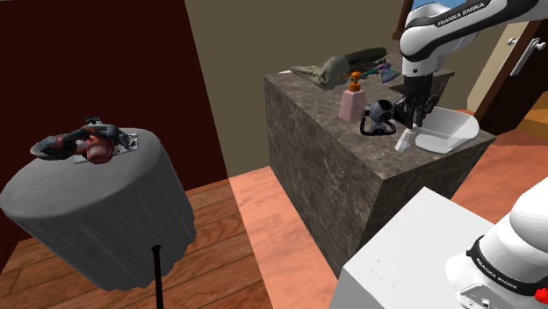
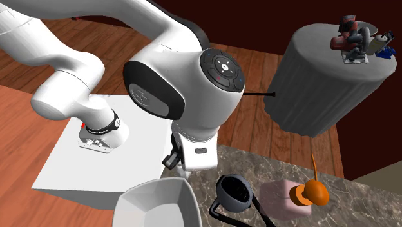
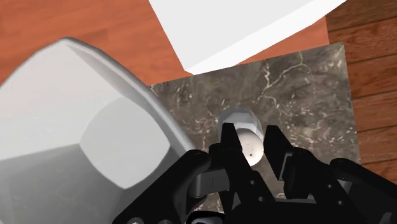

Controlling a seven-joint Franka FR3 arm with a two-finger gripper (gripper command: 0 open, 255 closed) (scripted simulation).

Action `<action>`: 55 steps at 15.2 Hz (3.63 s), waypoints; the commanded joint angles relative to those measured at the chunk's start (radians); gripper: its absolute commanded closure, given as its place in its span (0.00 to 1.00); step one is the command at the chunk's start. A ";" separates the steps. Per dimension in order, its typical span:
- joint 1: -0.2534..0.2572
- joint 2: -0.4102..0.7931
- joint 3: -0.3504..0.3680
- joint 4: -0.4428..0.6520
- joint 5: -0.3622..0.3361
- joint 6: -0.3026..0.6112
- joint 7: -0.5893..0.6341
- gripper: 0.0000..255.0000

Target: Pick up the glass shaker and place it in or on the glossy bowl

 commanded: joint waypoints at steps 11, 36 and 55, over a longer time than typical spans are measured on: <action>0.002 -0.047 0.010 0.119 -0.001 -0.166 -0.007 1.00; -0.099 0.089 -0.144 0.534 -0.056 -0.409 -0.309 1.00; -0.122 0.115 -0.176 0.348 -0.060 -0.193 -0.323 1.00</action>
